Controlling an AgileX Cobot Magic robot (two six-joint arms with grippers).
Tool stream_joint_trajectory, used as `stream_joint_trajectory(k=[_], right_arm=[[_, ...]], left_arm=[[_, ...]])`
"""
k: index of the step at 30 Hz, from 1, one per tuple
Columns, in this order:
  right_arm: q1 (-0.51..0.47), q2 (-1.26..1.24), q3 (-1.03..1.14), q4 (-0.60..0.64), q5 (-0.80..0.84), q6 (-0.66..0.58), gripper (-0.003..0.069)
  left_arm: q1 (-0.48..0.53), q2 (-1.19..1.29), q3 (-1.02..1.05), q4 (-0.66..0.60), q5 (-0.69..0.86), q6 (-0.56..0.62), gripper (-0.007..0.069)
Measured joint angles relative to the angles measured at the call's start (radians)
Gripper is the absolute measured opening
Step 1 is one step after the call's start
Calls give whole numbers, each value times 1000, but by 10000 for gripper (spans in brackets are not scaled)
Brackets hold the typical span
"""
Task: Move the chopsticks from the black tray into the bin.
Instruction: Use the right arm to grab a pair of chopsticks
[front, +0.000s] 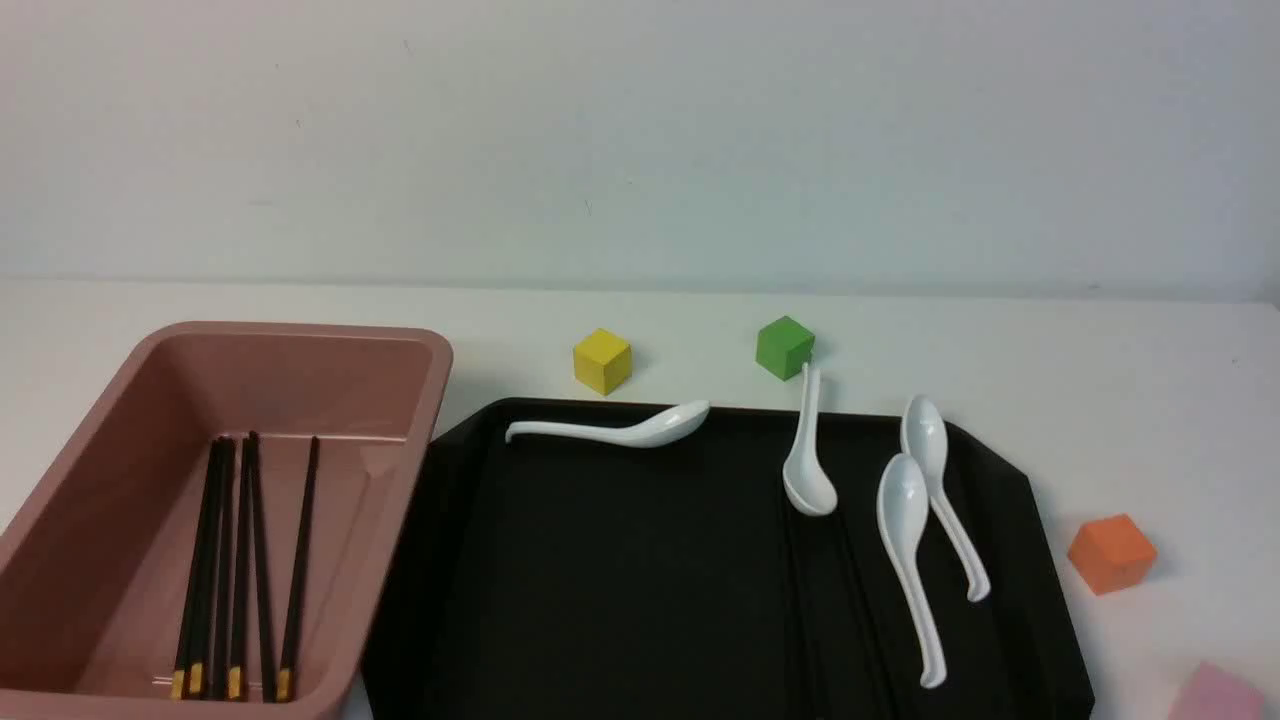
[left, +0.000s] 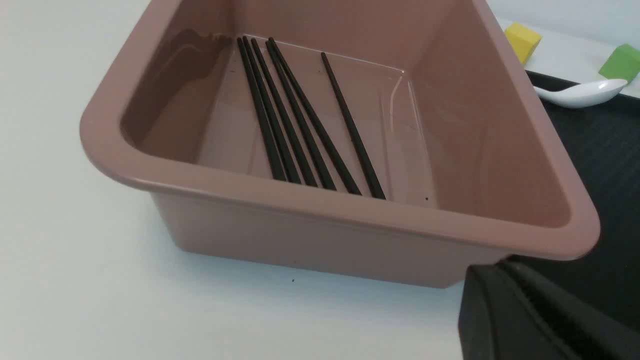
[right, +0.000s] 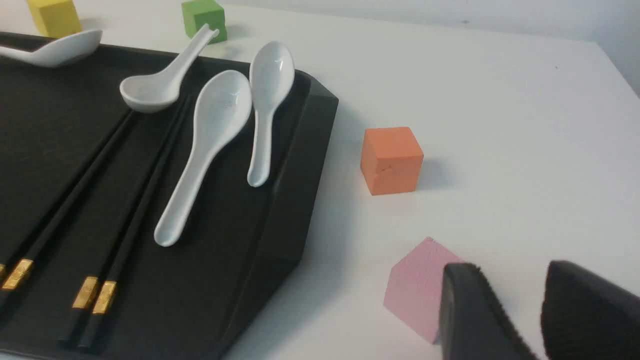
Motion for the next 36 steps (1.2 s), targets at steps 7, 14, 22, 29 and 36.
stream_joint_trajectory(k=[7,14,22,29,36], right_arm=[[0,0,0,0,0,0,240],[0,0,0,-1,0,0,240],[0,0,0,0,0,0,240],[0,0,0,0,0,1,240],[0,0,5,85,-40,75,240]], left_arm=[[0,0,0,0,0,0,20],[0,0,0,0,0,0,20],[0,0,0,0,0,0,21],[0,0,0,0,0,0,23],[0,0,0,0,0,0,30]])
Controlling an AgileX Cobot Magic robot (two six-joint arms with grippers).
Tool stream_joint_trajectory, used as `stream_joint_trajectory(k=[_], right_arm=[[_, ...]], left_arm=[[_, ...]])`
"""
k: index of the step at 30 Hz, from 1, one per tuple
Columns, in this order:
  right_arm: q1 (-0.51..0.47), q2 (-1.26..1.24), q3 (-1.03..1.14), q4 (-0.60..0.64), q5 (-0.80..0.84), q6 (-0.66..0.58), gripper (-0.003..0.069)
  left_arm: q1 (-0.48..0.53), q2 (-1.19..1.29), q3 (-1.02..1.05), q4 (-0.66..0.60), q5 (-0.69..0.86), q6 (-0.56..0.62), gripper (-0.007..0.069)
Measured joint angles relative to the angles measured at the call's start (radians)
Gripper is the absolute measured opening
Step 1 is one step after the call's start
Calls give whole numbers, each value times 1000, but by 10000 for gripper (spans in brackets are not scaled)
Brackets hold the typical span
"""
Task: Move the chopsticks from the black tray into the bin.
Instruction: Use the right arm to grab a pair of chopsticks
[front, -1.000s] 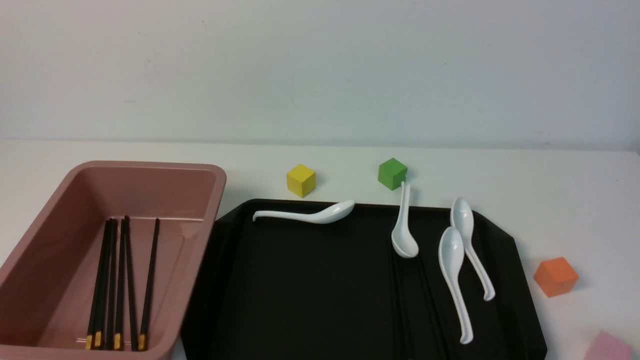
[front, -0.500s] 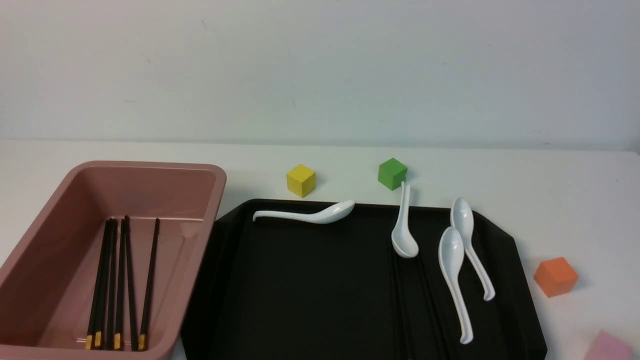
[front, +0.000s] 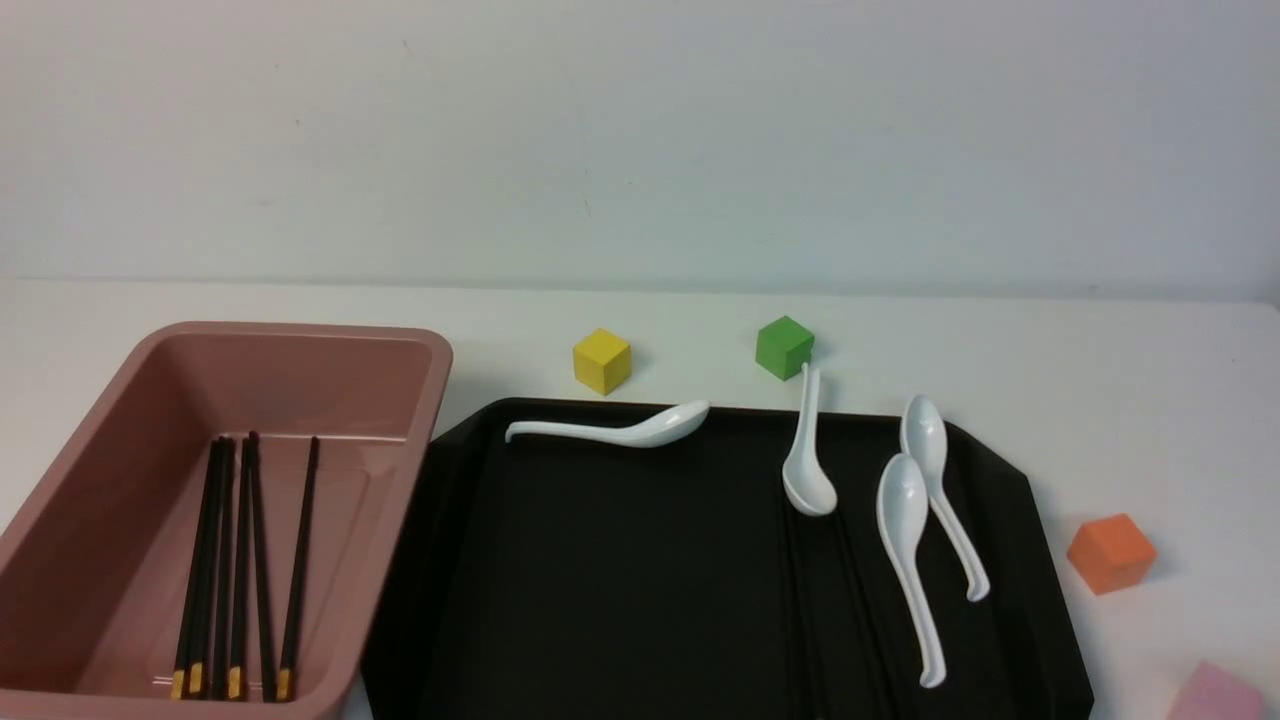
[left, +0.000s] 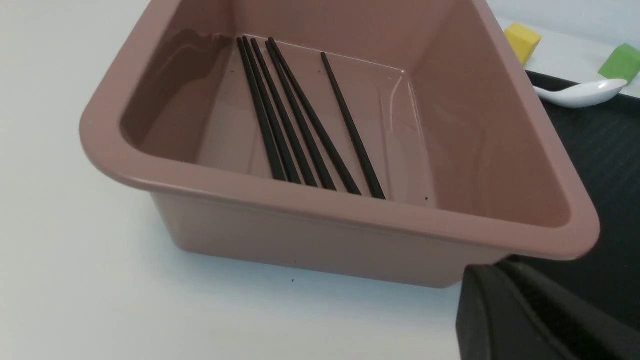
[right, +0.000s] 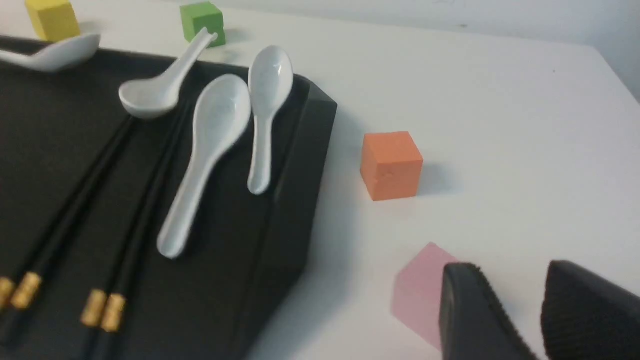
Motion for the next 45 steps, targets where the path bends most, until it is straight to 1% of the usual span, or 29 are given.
stream_joint_trajectory(k=[1,3,4,6,9,11,12,14,15,16,17,18,19,21,23,24,25,27,28,29,30,31,33,36,37,38,41,43,45], right_arm=[[0,0,1,119,-34,96,240],[0,0,1,273,-85,195,240],[0,0,1,337,-104,225,240],[0,0,1,432,-139,270,240],[0,0,1,491,-165,269,235],[0,0,-25,501,-141,235,209],[0,5,-60,501,-114,205,183],[0,57,-171,491,-38,122,104],[0,65,-184,489,-38,122,95],[0,170,-297,464,84,50,18],[0,184,-312,464,101,45,18],[0,317,-439,436,266,17,-7],[0,372,-465,429,336,11,-7],[0,587,-579,419,588,-24,-1],[0,737,-608,442,670,-84,8],[4,824,-612,465,695,-131,13],[21,922,-615,520,699,-203,23],[87,1068,-623,613,667,-304,34],[116,1108,-626,635,649,-324,36],[168,1171,-638,658,613,-342,38],[190,1195,-647,662,597,-343,39],[266,1275,-676,658,540,-326,43],[357,1371,-732,609,472,-244,50],[472,1513,-848,442,442,-62,90],[485,1539,-874,415,442,-18,102],[528,1594,-933,308,443,82,136],[583,1691,-1045,137,457,276,225],[599,1739,-1087,68,459,348,283],[603,1774,-1111,38,452,390,330]], left_arm=[[0,0,0,0,0,0,31],[0,0,0,0,0,0,33],[0,0,0,0,0,0,33],[0,0,0,0,0,0,34],[0,0,0,0,0,0,36],[0,0,0,0,0,0,37],[0,0,0,0,0,0,38],[0,0,0,0,0,0,39],[0,0,0,0,0,0,39],[0,0,0,0,0,0,40],[0,0,0,0,0,0,40],[0,0,0,0,0,0,40],[0,0,0,0,0,0,40],[0,0,0,0,0,0,42],[0,0,0,0,0,0,44],[0,0,0,0,0,0,46],[0,0,0,0,0,0,48],[0,0,0,0,0,0,51],[0,0,0,0,0,0,51],[0,0,0,0,0,0,52],[0,0,0,0,0,0,53],[0,0,0,0,0,0,55],[0,0,0,0,0,0,57],[0,0,0,0,0,0,57],[0,0,0,0,0,0,57],[0,0,0,0,0,0,59],[0,0,0,0,0,0,61],[0,0,0,0,0,0,62],[0,0,0,0,1,0,66]])
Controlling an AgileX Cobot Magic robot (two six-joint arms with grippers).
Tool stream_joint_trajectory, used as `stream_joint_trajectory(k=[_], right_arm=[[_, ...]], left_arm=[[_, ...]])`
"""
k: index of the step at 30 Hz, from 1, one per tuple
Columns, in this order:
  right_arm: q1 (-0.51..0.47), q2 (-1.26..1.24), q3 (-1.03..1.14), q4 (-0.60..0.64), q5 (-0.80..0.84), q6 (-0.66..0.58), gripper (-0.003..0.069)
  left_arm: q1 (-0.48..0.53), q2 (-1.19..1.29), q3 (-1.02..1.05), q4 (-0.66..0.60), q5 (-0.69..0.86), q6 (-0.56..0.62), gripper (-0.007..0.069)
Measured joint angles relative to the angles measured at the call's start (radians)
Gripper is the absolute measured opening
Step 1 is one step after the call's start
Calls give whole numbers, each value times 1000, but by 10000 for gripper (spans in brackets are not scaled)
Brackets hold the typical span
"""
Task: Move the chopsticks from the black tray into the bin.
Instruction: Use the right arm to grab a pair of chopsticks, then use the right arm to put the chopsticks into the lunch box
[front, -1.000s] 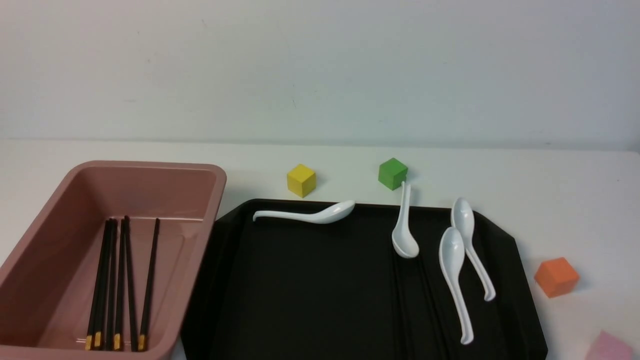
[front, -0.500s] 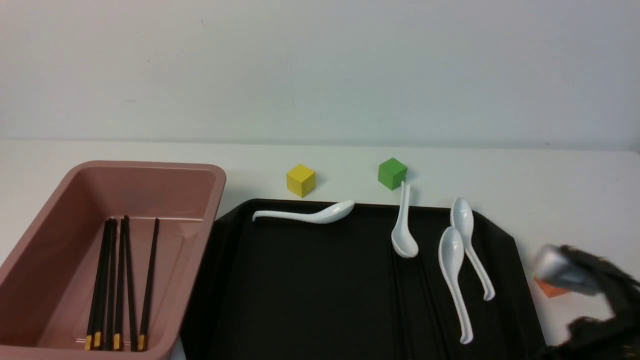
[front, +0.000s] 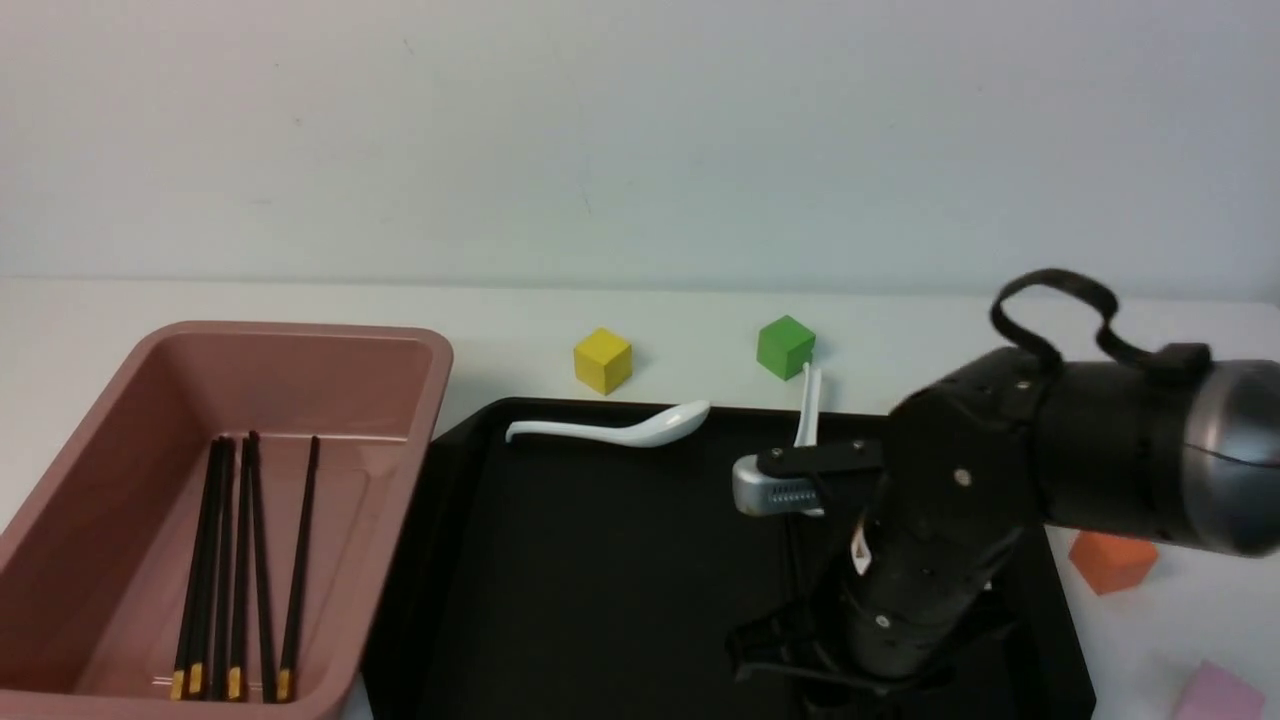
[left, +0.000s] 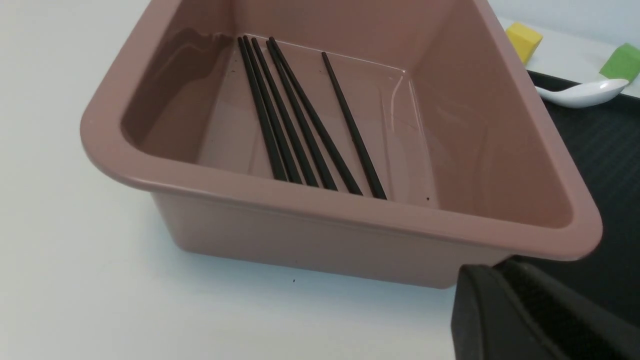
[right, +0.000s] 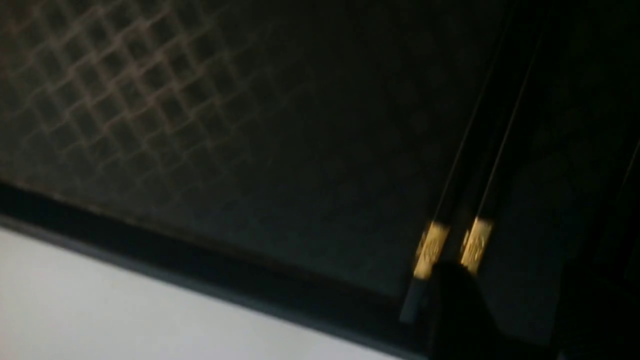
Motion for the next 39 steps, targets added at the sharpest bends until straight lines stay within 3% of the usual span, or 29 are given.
stream_joint_trajectory(k=[5,11,15,16,18,25,27,30,34,39], right_arm=[[0,56,-9,-14,-43,35,376],[0,120,-17,-18,-80,70,363],[0,133,-30,-31,-57,67,281],[0,136,-33,-40,-50,47,188],[0,134,-34,-35,-50,25,131],[0,80,-54,151,22,-140,139],[2,35,-131,273,89,-255,139],[12,19,-213,360,103,-346,139],[75,58,-426,561,27,-595,139],[171,216,-626,766,-154,-772,139]], left_arm=[[0,0,0,0,0,0,69],[0,0,0,0,0,0,69],[0,0,0,0,0,0,72],[0,0,0,0,0,0,72],[0,0,0,0,0,0,72],[0,0,0,0,0,0,72],[0,0,0,0,0,0,75],[0,0,0,0,0,0,76],[0,0,0,0,0,0,78],[0,0,0,0,0,0,84]])
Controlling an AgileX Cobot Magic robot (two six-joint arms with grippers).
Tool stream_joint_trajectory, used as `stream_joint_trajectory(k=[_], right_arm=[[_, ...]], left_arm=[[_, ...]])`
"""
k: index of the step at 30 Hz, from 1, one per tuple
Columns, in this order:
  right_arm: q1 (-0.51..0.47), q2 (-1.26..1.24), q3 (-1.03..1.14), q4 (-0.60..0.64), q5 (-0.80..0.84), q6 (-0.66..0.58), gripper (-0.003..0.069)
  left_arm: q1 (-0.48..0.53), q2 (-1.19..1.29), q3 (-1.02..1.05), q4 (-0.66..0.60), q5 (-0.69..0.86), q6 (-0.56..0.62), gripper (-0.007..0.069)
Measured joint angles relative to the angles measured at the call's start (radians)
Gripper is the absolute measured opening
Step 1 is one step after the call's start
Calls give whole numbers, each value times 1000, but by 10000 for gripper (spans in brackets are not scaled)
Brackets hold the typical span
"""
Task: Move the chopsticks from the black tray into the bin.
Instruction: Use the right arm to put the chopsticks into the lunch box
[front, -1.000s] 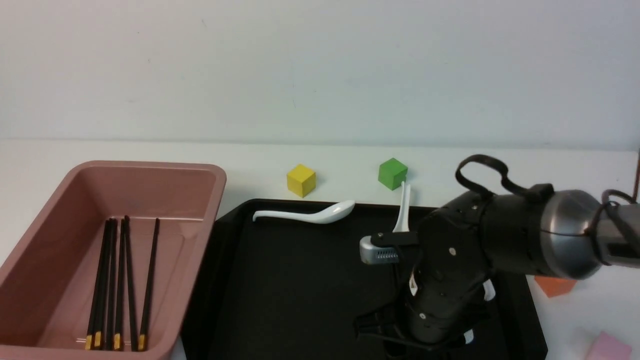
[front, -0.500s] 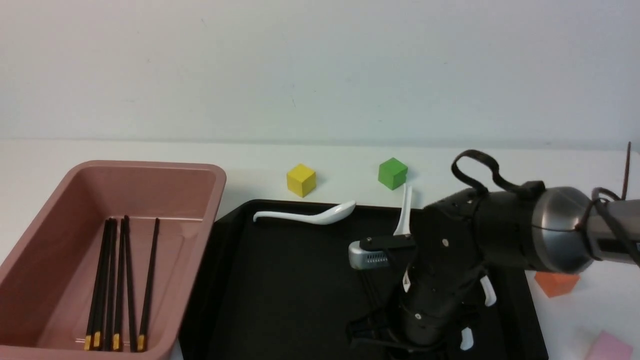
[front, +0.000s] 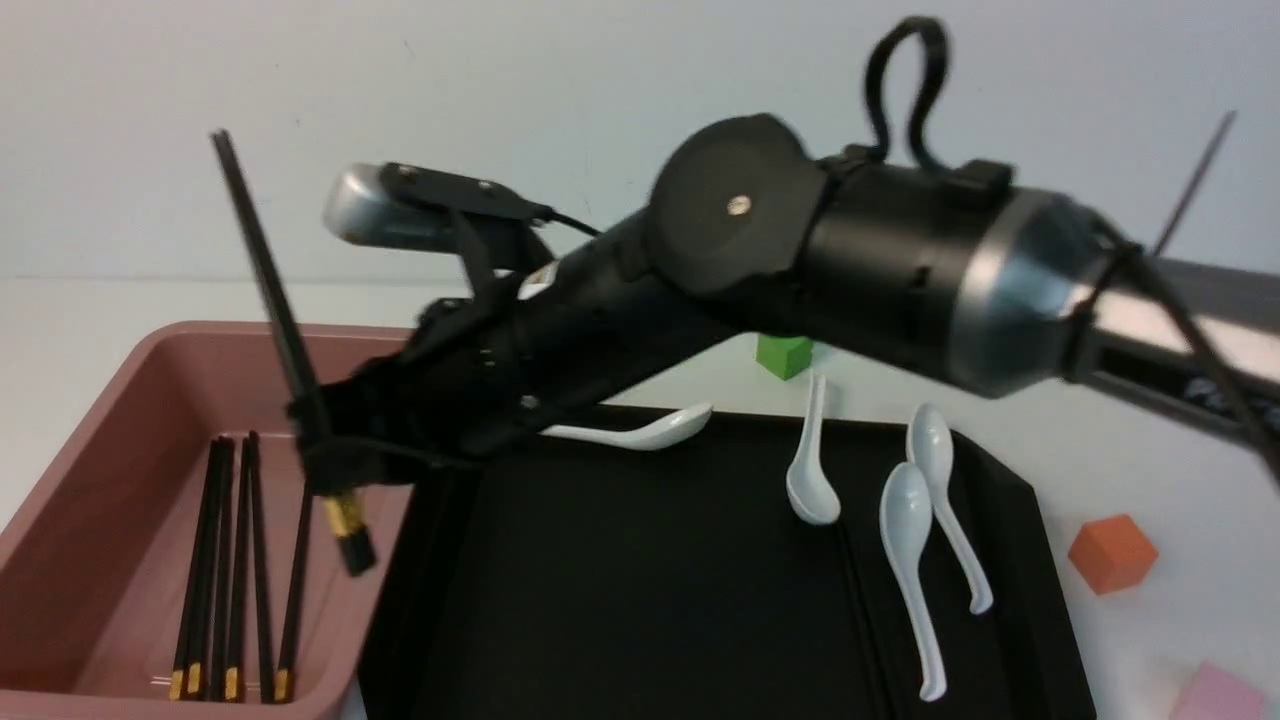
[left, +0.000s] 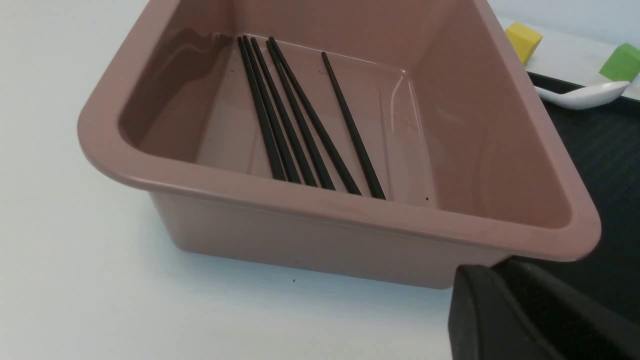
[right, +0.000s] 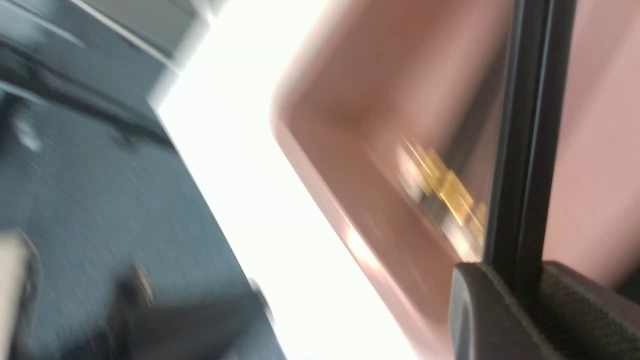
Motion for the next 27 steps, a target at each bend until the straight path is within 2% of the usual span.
stream_joint_trajectory(k=[5,9,12,14,17,20,21,22,27], right_arm=[[40,134,-64,41,-124,-44,139],[48,222,-68,43,-184,-53,198],[48,231,-68,43,-168,-53,265],[44,216,-68,43,-131,-53,279],[26,159,-69,32,-11,-53,228],[-4,72,-71,4,120,-53,118],[-27,8,-73,-26,210,-53,45],[-41,-43,-75,-52,257,-53,8],[-94,-318,-65,-269,531,31,-8]], left_arm=[[0,0,0,0,0,0,90],[0,0,0,0,0,0,93],[0,0,0,0,0,0,96],[0,0,0,0,0,0,97],[0,0,0,0,0,0,97],[0,0,0,0,0,0,97],[0,0,0,0,0,0,98],[0,0,0,0,0,0,99],[0,0,0,0,0,0,104]])
